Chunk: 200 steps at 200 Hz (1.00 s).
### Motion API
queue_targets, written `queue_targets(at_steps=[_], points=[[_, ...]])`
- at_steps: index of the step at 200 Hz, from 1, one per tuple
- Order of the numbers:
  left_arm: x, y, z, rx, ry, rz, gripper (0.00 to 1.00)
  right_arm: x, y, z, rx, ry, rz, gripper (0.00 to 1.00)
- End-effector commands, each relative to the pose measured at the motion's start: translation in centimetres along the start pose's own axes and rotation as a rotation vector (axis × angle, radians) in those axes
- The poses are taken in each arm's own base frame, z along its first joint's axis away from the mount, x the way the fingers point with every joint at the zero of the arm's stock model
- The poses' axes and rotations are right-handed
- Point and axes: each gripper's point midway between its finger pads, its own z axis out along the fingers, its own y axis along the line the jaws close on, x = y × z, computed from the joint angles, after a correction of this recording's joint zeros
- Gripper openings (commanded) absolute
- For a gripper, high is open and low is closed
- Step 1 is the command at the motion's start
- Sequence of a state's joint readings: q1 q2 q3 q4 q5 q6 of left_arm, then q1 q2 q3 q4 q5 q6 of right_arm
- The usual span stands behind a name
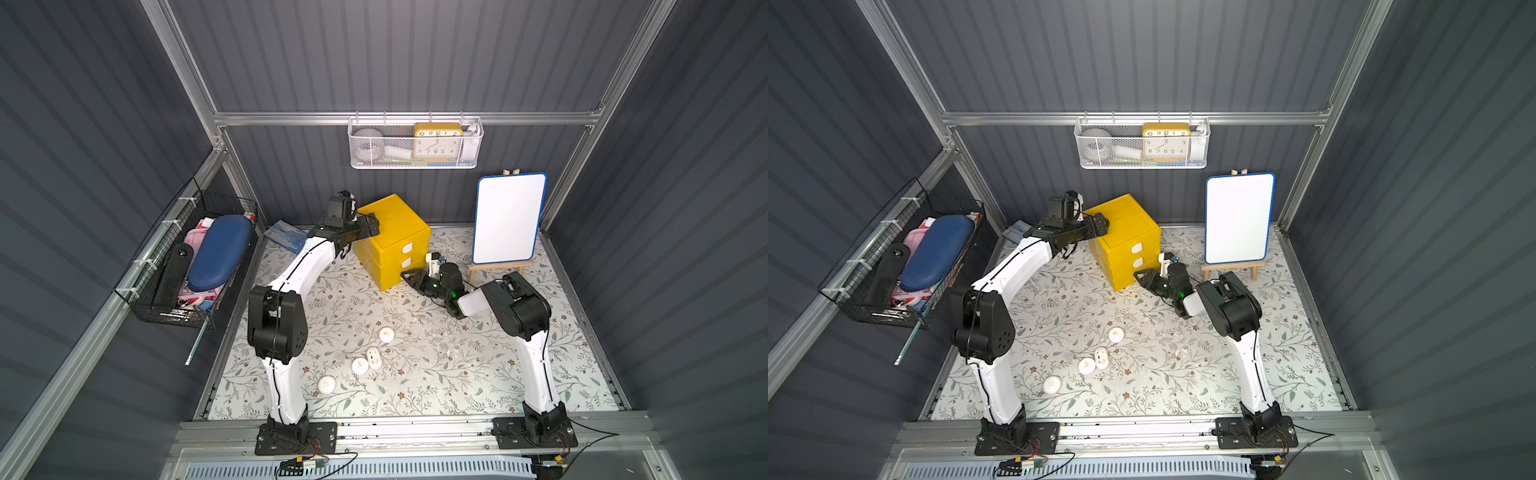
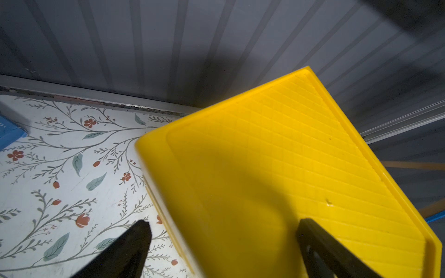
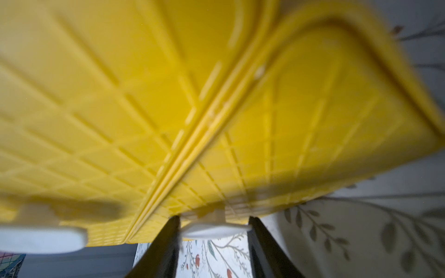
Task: Put the bluetooth earphones in the drawer according to color
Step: Open the drawer in the storage box.
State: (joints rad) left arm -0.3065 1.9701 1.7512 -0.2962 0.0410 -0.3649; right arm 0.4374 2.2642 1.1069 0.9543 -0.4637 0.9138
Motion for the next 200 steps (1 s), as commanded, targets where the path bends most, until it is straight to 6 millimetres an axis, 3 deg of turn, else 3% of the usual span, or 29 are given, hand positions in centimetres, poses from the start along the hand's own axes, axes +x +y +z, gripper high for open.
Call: queue_targets(at_steps=[1, 42, 83, 158, 200], points=[[7.1, 2.4, 2.0, -0.068, 0.220, 0.008, 0.99, -2.1, 1.5, -0.1, -0.027, -0.086, -0.039, 0.45], [7.0, 2.4, 1.8, -0.070, 0.215, 0.010, 0.99, -2.1, 1.4, -1.6, 0.008, -0.113, -0.051, 0.40], [7.0, 2.6, 1.8, -0.077, 0.211, 0.010, 0.99, -0.6, 1.0, -3.4, 0.048, -0.116, -0.059, 0.37], [7.4, 2.9, 1.7, -0.091, 0.211, 0.006, 0.99, 5.8, -1.9, -9.1, 0.164, -0.068, -0.034, 0.36], [7.0, 3.0, 1.2, -0.097, 0.199, 0.006, 0.99, 8.0, -2.9, -11.9, 0.217, -0.060, -0.016, 0.36]])
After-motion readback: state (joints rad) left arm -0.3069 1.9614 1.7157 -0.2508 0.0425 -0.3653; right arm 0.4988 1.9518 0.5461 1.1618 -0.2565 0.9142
